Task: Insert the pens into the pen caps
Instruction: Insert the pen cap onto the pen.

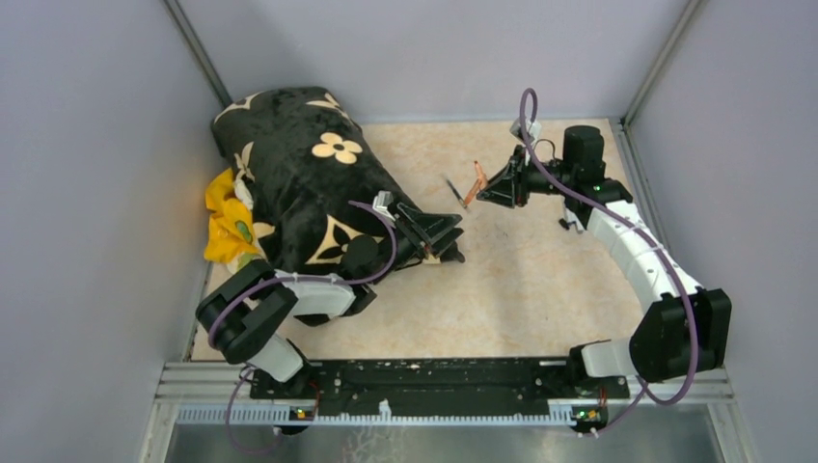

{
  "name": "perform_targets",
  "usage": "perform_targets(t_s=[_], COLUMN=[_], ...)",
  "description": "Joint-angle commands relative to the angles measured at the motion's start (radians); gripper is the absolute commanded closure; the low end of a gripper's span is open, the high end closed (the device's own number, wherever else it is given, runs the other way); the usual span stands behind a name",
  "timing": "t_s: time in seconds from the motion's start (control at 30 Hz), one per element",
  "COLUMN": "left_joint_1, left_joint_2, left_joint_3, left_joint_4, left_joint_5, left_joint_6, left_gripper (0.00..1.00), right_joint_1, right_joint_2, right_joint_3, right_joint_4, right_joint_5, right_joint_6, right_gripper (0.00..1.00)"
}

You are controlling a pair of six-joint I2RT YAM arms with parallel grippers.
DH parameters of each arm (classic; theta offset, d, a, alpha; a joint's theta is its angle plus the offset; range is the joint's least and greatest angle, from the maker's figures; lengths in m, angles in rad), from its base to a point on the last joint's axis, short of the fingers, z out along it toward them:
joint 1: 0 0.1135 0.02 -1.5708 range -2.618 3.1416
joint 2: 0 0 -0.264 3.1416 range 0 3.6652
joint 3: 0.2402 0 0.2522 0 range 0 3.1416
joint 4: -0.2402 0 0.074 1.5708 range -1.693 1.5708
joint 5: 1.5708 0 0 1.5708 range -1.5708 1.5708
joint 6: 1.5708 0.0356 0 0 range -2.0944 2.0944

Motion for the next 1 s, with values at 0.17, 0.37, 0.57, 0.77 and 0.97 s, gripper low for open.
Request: perform_targets(t_s=[0.17,0.37,0.57,0.77,0.97], left_joint_1=[-0.005,-0.002,0.008,0.04,0.057], left_joint_2=[0.161,0.214,0.257,0.225,0.208], left_joint_3=[0.109,0.17,0.197,0.174,0.174], left_joint_4=[0.157,0.168,0.206,0.188,0.17], left_joint_5=[-0.136,-0.178,-0.178,-0.182,-0.166], left_joint_6=[-0.231,-0.28,-0.328,-0.301,-0.279], left_gripper=[0.24,0.24,0.26,0.28,0.28], right_joint_1=[-0.003,-0.002,0.0,0.0,0.001], right_joint_2=[-0.036,-0.047,-0.061,-0.072,-0.086], right_joint_3=[-0.022,-0.073,-0.107,-0.091,-0.099], right_joint_4=[0.12,0.153,0.158,0.023,-0.074], right_joint_5=[-0.092,-0.117,-0.159,-0.15,-0.095], right_joint_6=[0.094,0.107,0.088,-0.062,-0.183], right_gripper=[1.0,1.0,1.0,1.0,1.0])
